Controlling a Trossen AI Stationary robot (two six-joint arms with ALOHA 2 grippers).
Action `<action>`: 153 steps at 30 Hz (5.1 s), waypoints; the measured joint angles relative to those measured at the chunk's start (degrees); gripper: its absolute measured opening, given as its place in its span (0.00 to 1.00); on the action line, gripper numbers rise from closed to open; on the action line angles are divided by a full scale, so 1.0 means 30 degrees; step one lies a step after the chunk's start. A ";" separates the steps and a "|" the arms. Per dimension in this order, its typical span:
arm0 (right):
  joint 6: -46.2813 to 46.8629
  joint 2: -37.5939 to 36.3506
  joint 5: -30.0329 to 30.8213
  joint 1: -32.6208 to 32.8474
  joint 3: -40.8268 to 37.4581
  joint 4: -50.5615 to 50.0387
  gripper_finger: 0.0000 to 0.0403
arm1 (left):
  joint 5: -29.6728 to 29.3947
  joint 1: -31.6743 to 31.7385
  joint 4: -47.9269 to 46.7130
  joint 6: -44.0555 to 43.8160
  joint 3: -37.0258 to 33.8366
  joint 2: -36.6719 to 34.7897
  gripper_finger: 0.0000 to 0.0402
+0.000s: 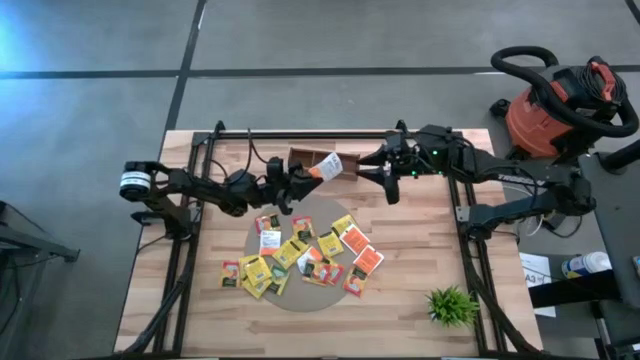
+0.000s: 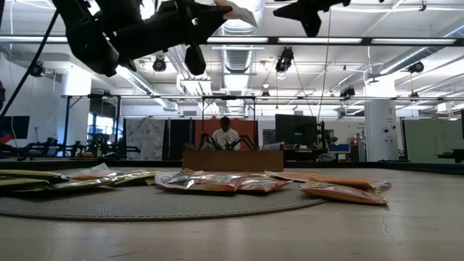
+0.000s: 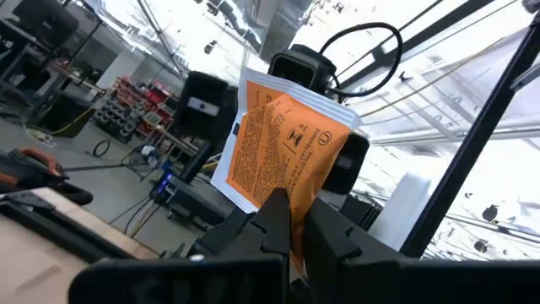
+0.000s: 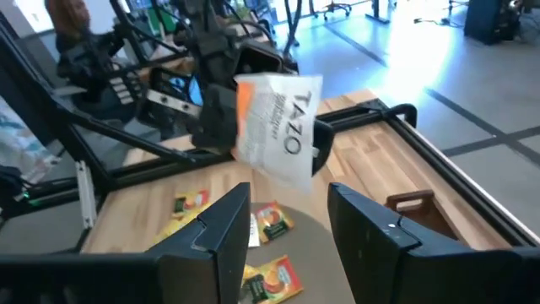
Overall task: Pick & Place Tea
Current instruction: Put the white tea bag into the right compartment of the wooden organizer, then put the orange tea bag into the middle compartment of the wooden organizer
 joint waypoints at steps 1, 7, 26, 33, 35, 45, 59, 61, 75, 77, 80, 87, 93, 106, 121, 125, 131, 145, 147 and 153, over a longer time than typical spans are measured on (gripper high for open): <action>-0.0134 0.0154 0.0003 -0.0007 0.0000 0.0030 0.39 | 0.0057 0.0000 -0.0007 0.0000 0.0053 0.0003 0.03; -0.1501 0.0229 -0.0004 0.0031 -0.0007 0.0041 0.39 | 0.1100 -0.0007 0.0168 -0.0567 0.0145 -0.0005 0.03; -0.2272 0.1196 -0.1966 0.0051 -0.0015 0.0850 0.36 | 0.3729 -0.0015 -0.4435 -0.0280 0.2309 0.0061 0.03; -0.2250 0.1212 -0.2346 0.0051 -0.0015 0.0821 0.33 | 0.3891 0.0122 -0.4581 -0.0137 0.2316 0.0061 0.03; -0.2109 0.1227 -0.2397 0.0052 -0.0015 0.0735 0.31 | 0.3862 0.0135 -0.4633 0.0017 0.2320 0.0061 0.03; -0.2046 0.1234 -0.2423 0.0051 -0.0015 0.0354 0.10 | 0.2646 0.0160 -0.5544 0.0634 0.2629 0.0061 0.04; -0.2279 0.1242 0.0292 -0.1264 -0.0015 -0.1535 0.02 | -0.1395 0.0003 -1.0930 -0.0539 0.2607 -0.0253 0.32; -0.2326 0.1271 0.0302 -0.1912 -0.0015 -0.2389 0.02 | -0.1988 -0.0129 -1.2284 -0.0621 0.2607 -0.0679 0.34; -0.6866 0.9305 0.1187 -0.4721 0.6256 -0.9858 0.02 | -0.8998 -0.1466 -2.8483 -0.0735 0.2439 -0.6991 0.34; -0.7441 1.1048 0.1397 -0.5144 0.8420 -1.1729 0.02 | -0.9088 -0.1227 -2.9139 -0.0262 0.1973 -0.7899 0.34; -0.7880 1.3636 0.1492 -0.5663 1.1717 -1.4970 0.02 | -0.9064 -0.0870 -2.9484 -0.0017 0.0926 -0.9216 0.34; -0.8892 1.8210 0.1678 -0.6084 1.7888 -1.9805 0.02 | -0.8430 0.0230 -2.8963 0.0110 -0.2209 -1.1966 0.34; -0.9128 2.1640 0.1901 -0.6084 2.2464 -2.3647 0.02 | -0.6946 0.1272 -2.7378 0.0634 -0.4379 -1.3612 0.34; -0.8538 2.3833 0.2312 -0.5989 2.4567 -2.5284 0.02 | -0.6602 0.1887 -2.6834 0.2918 -0.5232 -1.4496 0.34; -0.9512 2.4126 0.3813 -0.6040 2.3832 -2.3476 0.10 | -0.6564 0.1887 -2.6899 0.3577 -0.5232 -1.4496 0.34; -0.9568 2.4126 0.3813 -0.6047 2.3464 -2.3466 0.20 | -0.6564 0.1887 -2.6906 0.3577 -0.5232 -1.4496 0.34; -0.9565 2.4133 0.3813 -0.6033 2.3903 -2.3434 0.32 | -0.6569 0.1909 -2.6906 0.3577 -0.5232 -1.4491 0.34; -0.9762 2.3927 0.5938 -0.6054 2.5621 -2.3407 0.40 | -0.6571 0.1923 -2.6897 0.3261 -0.5232 -1.4488 0.34; -0.9774 2.3744 0.6286 -0.6047 2.5689 -2.3207 0.40 | -0.6571 0.1923 -2.6866 0.3140 -0.5232 -1.4488 0.34; -0.9762 2.2781 0.6298 -0.6250 2.5689 -2.2208 0.38 | -0.6571 0.1923 -2.6673 0.3031 -0.5225 -1.4488 0.34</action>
